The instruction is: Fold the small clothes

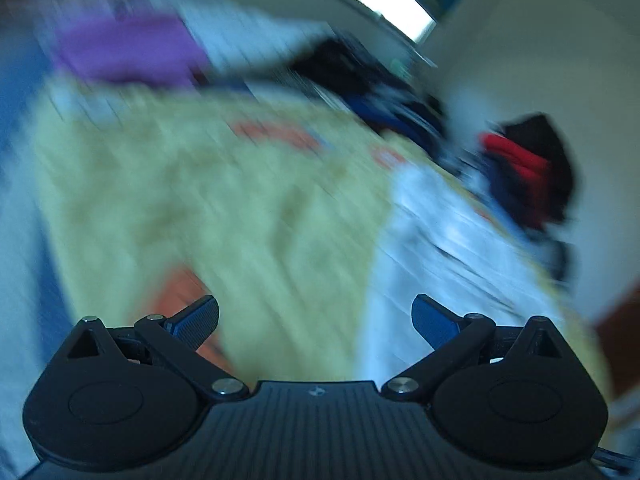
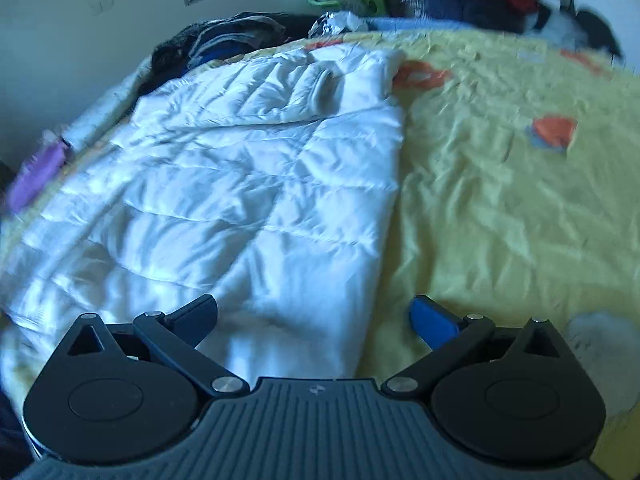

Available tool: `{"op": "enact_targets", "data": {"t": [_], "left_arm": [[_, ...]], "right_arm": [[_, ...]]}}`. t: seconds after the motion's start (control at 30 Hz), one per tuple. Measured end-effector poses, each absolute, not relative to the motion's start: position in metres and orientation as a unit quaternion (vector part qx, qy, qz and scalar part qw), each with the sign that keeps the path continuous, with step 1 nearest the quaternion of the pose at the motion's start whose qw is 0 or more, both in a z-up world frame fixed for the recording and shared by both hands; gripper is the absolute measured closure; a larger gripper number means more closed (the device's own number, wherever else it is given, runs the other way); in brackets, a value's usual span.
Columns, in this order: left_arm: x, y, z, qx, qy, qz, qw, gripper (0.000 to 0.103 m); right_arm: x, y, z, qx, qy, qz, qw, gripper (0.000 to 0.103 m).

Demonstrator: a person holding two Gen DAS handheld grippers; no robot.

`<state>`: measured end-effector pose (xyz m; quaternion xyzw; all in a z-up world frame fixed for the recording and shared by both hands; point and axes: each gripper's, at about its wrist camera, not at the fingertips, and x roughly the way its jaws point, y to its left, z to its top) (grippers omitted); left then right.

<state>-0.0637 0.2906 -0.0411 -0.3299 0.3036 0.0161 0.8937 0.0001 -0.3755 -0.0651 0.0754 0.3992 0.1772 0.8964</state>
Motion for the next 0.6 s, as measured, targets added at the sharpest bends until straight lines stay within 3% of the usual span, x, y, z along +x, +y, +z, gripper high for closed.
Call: {"op": "enact_targets", "data": {"t": [0.23,0.43,0.6], "left_arm": [[-0.036,0.263,-0.079,-0.39,0.368,-0.07,0.841,0.0],[-0.026,0.256,-0.091,-0.419,0.393,-0.124,0.809,0.0],[-0.018,0.243,-0.09,-0.415,0.407,-0.149,0.8,0.0]], "right_arm": [[0.005,-0.397,-0.064,0.234,0.452,0.224,0.831,0.001],[0.006,-0.416,-0.084,0.381,0.512,0.271,0.721,0.002],[0.002,-0.416,-0.087,0.405,0.509,0.276,0.707,0.001]]}}
